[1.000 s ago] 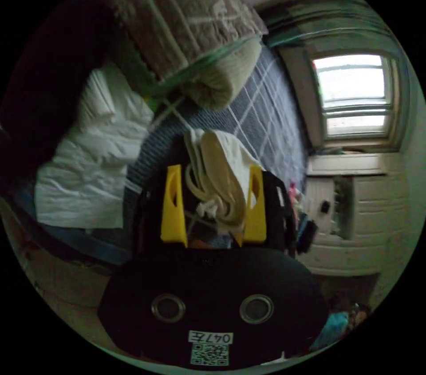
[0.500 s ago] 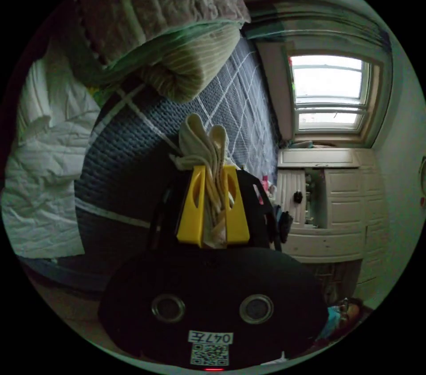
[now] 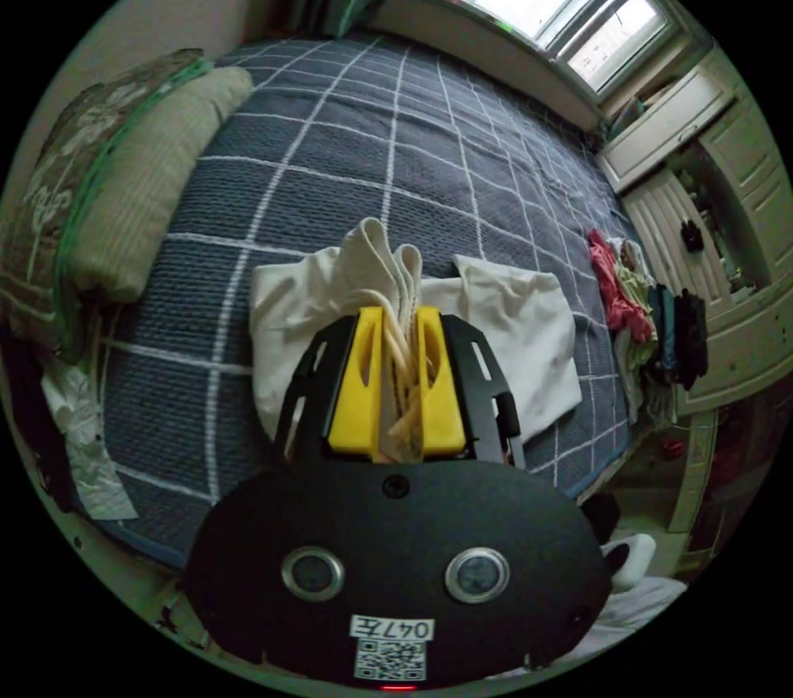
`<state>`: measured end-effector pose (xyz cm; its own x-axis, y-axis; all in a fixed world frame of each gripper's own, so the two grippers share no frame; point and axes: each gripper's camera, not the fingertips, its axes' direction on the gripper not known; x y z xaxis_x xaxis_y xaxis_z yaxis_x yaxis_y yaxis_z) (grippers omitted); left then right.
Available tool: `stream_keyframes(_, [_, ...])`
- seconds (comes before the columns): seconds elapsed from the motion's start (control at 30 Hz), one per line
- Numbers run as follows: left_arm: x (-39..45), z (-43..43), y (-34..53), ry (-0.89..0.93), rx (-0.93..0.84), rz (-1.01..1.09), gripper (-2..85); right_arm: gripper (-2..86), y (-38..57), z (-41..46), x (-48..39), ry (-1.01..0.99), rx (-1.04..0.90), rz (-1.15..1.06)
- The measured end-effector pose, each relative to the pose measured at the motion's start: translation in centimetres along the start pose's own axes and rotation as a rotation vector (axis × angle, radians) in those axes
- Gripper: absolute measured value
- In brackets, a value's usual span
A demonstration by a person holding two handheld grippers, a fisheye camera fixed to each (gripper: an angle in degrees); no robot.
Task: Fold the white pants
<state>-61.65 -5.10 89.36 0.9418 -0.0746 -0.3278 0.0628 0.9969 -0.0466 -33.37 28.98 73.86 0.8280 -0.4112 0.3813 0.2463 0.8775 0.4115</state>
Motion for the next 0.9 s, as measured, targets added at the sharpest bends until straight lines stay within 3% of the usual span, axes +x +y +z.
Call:
stream_keyframes(0.13, [3.6, 4.7, -0.1, 0.057, -0.08, -0.009, 10.9, 1.8, 1.4, 0.9, 4.6, -0.081, -0.101, 0.098])
stream_keyframes(0.3, [8.5, 2.5, -0.5, 0.127, -0.058, 0.123, 13.7, 4.5, 2.7, -2.3, 8.3, -0.098, -0.068, 0.053])
stream_keyframes(0.43, [9.7, 0.3, 0.3, 0.098, -0.021, 0.138, 13.7, 6.2, 3.5, -7.2, 12.2, 0.076, 0.009, -0.052])
stream_keyframes(0.57, [13.1, 2.9, 1.6, 0.194, -0.122, 0.216, 14.0, 6.8, 5.2, -11.2, 19.4, 0.307, -0.027, -0.24])
stream_keyframes(0.67, [17.0, 5.0, 1.7, 0.179, -0.136, 0.26, 13.9, 6.7, 6.3, -11.7, 22.6, 0.279, -0.144, -0.409])
stream_keyframes(0.9, [23.9, 8.6, 3.6, 0.331, -0.196, 0.268, 13.8, 5.8, 7.3, -7.8, 22.0, 0.233, -0.212, -0.791])
